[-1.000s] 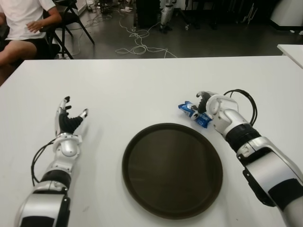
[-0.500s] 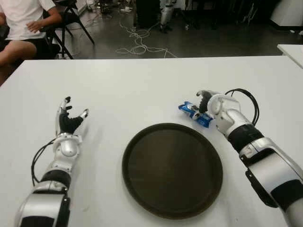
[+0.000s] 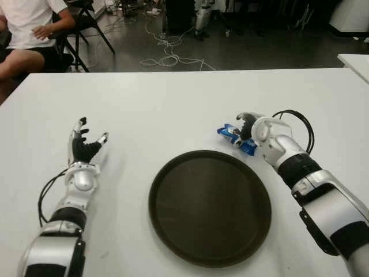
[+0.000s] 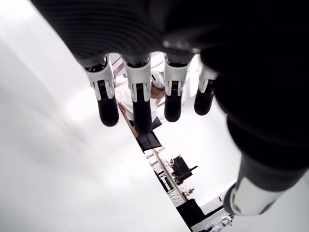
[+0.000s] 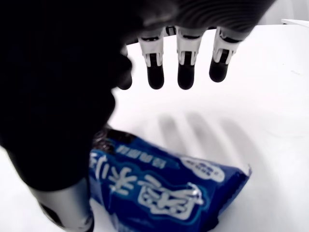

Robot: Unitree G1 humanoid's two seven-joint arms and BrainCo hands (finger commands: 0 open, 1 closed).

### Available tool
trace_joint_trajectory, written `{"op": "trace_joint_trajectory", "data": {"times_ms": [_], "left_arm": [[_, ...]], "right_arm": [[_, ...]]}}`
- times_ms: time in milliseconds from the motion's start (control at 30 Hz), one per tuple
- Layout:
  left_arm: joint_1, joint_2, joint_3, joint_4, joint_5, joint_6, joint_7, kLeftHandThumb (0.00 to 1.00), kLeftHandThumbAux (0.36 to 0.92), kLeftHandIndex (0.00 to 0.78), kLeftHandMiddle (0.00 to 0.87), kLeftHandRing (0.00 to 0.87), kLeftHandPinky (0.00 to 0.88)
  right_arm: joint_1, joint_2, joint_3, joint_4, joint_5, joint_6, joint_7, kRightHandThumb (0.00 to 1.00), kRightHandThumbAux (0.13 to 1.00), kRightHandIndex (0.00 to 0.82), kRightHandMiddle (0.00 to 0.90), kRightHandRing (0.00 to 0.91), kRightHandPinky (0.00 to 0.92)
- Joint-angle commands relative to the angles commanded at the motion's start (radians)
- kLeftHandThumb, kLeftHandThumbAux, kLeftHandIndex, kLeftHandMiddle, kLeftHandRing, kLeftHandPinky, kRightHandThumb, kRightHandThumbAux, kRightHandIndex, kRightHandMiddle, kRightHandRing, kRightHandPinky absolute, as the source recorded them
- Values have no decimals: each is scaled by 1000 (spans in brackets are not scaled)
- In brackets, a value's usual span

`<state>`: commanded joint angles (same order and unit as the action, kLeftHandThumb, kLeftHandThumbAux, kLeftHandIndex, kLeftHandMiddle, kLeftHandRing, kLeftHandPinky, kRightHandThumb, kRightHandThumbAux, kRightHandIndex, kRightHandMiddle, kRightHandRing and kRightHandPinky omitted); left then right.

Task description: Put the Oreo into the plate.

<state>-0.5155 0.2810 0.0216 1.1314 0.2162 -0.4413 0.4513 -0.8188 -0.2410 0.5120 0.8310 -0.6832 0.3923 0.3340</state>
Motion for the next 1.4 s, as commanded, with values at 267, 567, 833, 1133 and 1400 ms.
{"op": "trace_joint_trajectory", "data": {"times_ms": [267,567,833,1133,1400], "left_arm": [[3,-4,3,-8,-2,-3,5,242,709,77,125,131,143],[4,-8,5,-13,-6,8,8,240,707,74,134,147,167],[0,-10,11,-6,-17,6,0,246,708,76,143,155,165],[3,-6,7,-8,-11,-1,1,247,710,73,128,135,143],[3,-3,4,-4,-6,-5,0,240,711,76,133,140,151]], "right_arm": [[12,3,6,8,-2,-27,-10,0,822,59,114,77,0],[-2,11,14,42,-7,-24,-2,0,818,53,101,63,0],[-8,17,16,56,-3,-23,-1,0,807,57,97,53,0],[-11,19,20,69,-1,-32,1,0,802,63,97,59,0],[-14,21,22,78,-3,-38,-9,0,807,56,105,60,0]]}}
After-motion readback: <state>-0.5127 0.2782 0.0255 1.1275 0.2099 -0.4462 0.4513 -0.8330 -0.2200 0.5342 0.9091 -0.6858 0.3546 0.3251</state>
